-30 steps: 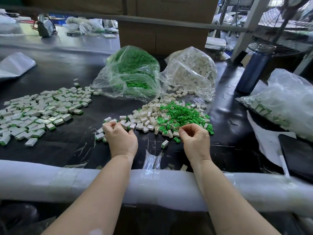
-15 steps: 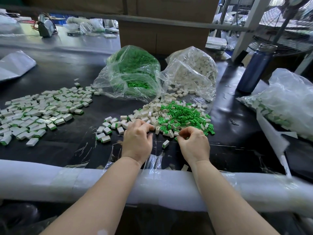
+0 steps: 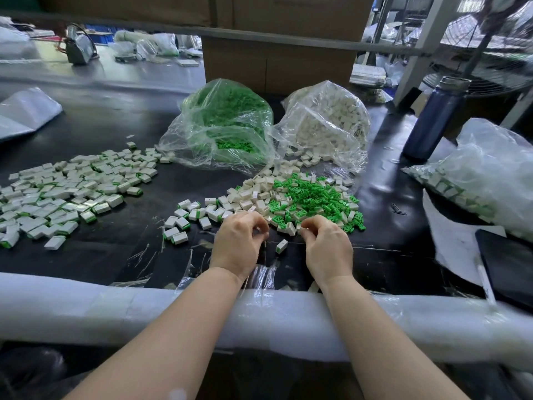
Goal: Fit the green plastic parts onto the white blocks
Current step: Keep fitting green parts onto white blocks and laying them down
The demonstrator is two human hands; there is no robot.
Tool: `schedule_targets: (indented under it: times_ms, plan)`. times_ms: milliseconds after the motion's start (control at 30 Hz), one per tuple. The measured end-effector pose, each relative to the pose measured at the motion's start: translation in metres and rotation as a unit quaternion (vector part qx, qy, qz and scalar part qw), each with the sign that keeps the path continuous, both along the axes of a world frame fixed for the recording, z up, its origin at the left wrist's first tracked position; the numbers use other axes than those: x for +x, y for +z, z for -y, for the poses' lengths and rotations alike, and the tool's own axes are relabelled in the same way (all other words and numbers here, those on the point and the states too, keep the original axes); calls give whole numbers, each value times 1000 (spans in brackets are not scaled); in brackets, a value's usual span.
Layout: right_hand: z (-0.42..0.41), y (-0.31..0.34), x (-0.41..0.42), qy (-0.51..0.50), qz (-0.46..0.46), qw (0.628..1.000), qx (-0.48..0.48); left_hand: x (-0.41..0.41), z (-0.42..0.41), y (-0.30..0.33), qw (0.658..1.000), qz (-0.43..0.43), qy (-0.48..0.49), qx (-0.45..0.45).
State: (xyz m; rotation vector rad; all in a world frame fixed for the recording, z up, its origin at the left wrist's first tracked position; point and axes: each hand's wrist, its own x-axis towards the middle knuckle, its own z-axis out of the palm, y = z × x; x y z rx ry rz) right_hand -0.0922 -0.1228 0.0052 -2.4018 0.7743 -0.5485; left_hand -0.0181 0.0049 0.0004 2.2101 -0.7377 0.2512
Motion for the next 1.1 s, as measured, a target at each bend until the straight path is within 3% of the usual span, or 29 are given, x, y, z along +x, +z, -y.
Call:
schedule_targets:
  times_ms: [233, 500, 733, 1100]
  plan:
    - [-4, 1, -2, 56, 94, 990, 84, -4, -3, 5, 988, -114, -22, -97]
    - [-9, 2, -2, 109, 87, 984, 114, -2, -4, 6, 981, -159, -49, -104]
    - [-12, 3, -1, 143, 71, 976, 149, -2, -6, 5, 975, -182, -92, -84]
    - [-4, 1, 1, 68, 139, 971, 183, -5, -6, 7, 944, -224, -240, 18]
